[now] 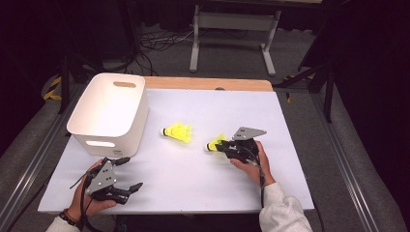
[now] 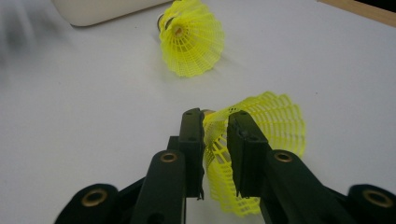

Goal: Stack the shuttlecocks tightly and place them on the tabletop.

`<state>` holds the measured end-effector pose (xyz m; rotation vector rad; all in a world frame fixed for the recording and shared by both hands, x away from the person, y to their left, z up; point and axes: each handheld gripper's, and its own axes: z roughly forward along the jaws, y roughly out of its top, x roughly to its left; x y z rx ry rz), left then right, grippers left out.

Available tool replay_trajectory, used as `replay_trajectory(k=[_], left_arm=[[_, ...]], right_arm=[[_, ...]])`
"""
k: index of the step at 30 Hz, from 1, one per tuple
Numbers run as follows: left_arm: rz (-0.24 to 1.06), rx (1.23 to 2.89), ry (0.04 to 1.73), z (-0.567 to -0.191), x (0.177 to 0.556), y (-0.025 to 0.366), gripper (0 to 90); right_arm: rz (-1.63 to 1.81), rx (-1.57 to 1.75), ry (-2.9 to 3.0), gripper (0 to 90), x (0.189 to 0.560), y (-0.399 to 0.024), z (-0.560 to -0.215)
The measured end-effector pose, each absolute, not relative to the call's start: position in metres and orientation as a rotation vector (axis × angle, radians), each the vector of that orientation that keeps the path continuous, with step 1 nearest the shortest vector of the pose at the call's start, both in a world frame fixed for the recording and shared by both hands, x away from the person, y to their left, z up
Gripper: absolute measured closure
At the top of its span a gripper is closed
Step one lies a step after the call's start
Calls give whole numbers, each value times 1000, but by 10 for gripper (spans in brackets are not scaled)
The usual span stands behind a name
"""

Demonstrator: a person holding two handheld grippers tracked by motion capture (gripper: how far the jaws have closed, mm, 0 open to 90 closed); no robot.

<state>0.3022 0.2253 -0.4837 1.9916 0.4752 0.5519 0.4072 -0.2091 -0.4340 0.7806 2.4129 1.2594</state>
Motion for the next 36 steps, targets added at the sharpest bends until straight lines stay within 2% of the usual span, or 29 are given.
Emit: replay_trajectory(k=[15,21,28,36], left_arm=[[556,1995,465,-483,301,224,104],[556,1997,461,-483,301,225,104],[556,2002,457,-483,302,225,104],[557,2001,457,-483,301,223,104]], right_arm=[[1173,783,2481,735,393,-228,-444],[1145,781,2499,769,394,-224,-449],[1158,729,2518,888,392,-216,-453],[1185,699,2513,900,389,-216,-451]])
